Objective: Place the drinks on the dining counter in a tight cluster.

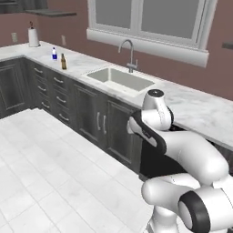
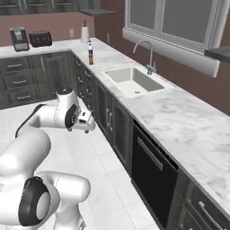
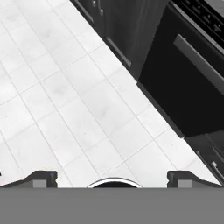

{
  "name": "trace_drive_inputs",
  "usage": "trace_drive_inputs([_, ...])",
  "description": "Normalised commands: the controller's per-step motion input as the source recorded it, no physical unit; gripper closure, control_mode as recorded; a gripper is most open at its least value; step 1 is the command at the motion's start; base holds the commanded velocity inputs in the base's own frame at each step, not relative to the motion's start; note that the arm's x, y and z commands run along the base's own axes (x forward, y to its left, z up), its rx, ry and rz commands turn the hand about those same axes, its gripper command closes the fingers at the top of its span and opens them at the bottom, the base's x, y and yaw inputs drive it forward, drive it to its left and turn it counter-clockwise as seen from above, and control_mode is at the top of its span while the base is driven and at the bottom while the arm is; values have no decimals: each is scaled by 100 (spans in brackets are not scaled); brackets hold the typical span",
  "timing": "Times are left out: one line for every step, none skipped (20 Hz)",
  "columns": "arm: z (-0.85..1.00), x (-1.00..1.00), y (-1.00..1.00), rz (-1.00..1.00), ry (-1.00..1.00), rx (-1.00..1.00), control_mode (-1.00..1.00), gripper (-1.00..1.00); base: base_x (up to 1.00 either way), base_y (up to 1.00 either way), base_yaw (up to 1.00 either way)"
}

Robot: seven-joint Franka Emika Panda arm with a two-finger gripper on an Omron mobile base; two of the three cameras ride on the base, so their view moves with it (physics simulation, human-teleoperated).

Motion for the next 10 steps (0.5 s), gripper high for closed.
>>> trace_drive_inputs([0, 0, 0, 0, 0, 0, 100, -100, 50, 40, 32])
trace_drive_inputs([0, 0, 0, 0, 0, 0, 100, -100, 60, 39, 26])
trace_drive_inputs([0, 0, 0, 0, 0, 0, 100, -100, 66, 41, 20])
trace_drive_inputs([0, 0, 0, 0, 0, 0, 100, -100, 67, 41, 19])
trace_drive_inputs([0, 0, 0, 0, 0, 0, 100, -100, 68, 40, 19])
trace_drive_inputs([0, 0, 0, 0, 0, 0, 100, -100, 73, 33, 19])
trace_drive_inputs([0, 0, 0, 0, 0, 0, 100, -100, 76, 32, 18])
trace_drive_inputs([0, 0, 0, 0, 0, 0, 100, -100, 83, 28, 15])
trace_drive_inputs([0, 0, 0, 0, 0, 0, 100, -100, 89, 23, 12])
trace_drive_inputs([0, 0, 0, 0, 0, 0, 100, -100, 93, 20, 11])
